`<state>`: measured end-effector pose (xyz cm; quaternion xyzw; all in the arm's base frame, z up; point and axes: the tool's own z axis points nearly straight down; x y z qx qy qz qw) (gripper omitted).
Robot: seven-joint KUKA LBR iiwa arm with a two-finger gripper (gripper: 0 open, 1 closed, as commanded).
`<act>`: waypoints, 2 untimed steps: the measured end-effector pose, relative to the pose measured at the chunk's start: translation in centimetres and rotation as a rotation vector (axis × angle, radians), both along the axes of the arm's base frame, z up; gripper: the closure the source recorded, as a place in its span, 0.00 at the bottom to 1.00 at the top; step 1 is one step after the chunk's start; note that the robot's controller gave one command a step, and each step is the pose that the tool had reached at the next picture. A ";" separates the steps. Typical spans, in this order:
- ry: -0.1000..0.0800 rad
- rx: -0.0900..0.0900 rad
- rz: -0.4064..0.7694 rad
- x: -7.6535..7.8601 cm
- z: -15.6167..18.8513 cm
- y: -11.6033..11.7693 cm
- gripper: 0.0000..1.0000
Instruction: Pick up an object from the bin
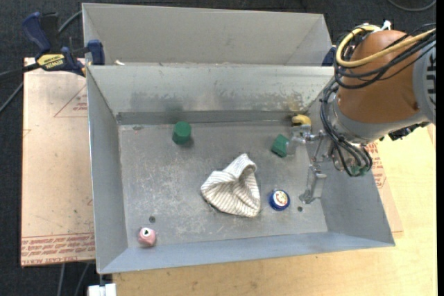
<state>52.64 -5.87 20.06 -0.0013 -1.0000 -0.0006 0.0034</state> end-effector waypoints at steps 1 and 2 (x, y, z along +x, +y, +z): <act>-0.008 -0.001 0.003 0.1 0.5 0.0 0.00; -0.008 0.001 -0.075 0.5 -6.8 6.0 0.00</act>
Offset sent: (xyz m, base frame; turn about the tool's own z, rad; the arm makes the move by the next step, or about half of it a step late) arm 0.0051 0.0938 -0.1121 0.1152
